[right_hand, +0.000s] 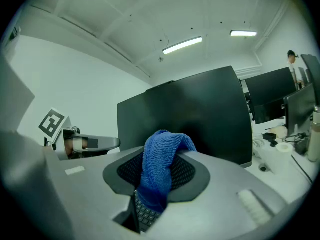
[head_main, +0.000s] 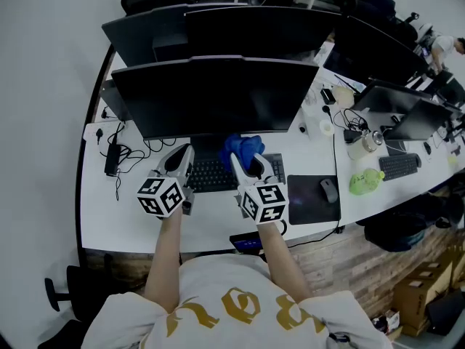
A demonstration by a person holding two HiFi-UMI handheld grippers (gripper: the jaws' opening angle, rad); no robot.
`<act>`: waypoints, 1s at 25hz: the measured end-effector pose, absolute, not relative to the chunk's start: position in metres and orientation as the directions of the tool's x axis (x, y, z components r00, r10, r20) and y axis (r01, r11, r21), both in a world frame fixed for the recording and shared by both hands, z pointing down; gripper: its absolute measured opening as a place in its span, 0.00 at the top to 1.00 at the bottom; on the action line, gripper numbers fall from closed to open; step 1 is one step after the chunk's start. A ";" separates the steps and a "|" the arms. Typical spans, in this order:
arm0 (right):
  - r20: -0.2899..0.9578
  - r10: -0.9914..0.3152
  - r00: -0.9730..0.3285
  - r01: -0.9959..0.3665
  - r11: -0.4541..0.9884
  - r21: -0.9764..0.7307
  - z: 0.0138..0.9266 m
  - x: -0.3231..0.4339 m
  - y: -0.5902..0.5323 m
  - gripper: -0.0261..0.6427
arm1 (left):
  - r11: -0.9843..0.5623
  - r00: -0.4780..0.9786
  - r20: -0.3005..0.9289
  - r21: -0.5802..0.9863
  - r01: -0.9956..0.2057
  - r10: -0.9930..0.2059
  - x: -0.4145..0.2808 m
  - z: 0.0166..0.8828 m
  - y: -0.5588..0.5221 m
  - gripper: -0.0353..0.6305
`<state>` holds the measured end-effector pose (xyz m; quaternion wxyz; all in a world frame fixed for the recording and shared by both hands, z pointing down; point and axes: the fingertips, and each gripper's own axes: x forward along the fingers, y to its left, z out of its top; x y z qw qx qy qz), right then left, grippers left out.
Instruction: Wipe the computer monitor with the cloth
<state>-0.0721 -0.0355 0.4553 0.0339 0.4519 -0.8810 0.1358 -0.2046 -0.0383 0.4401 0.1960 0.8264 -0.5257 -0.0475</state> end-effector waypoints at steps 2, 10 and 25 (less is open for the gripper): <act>0.185 -0.787 -0.588 -0.806 0.553 -0.209 0.456 -0.072 -0.036 0.77 | -0.368 0.441 0.127 0.375 -0.850 -0.889 -0.206 0.440 -0.039 0.95; 0.188 -0.791 -0.582 -0.811 0.545 -0.213 0.459 -0.068 -0.037 0.77 | -0.366 0.441 0.133 0.375 -0.852 -0.888 -0.204 0.443 -0.041 0.95; 0.187 -0.778 -0.600 -0.798 0.564 -0.213 0.461 -0.069 -0.039 0.77 | -0.358 0.435 0.142 0.375 -0.855 -0.889 -0.202 0.446 -0.046 0.95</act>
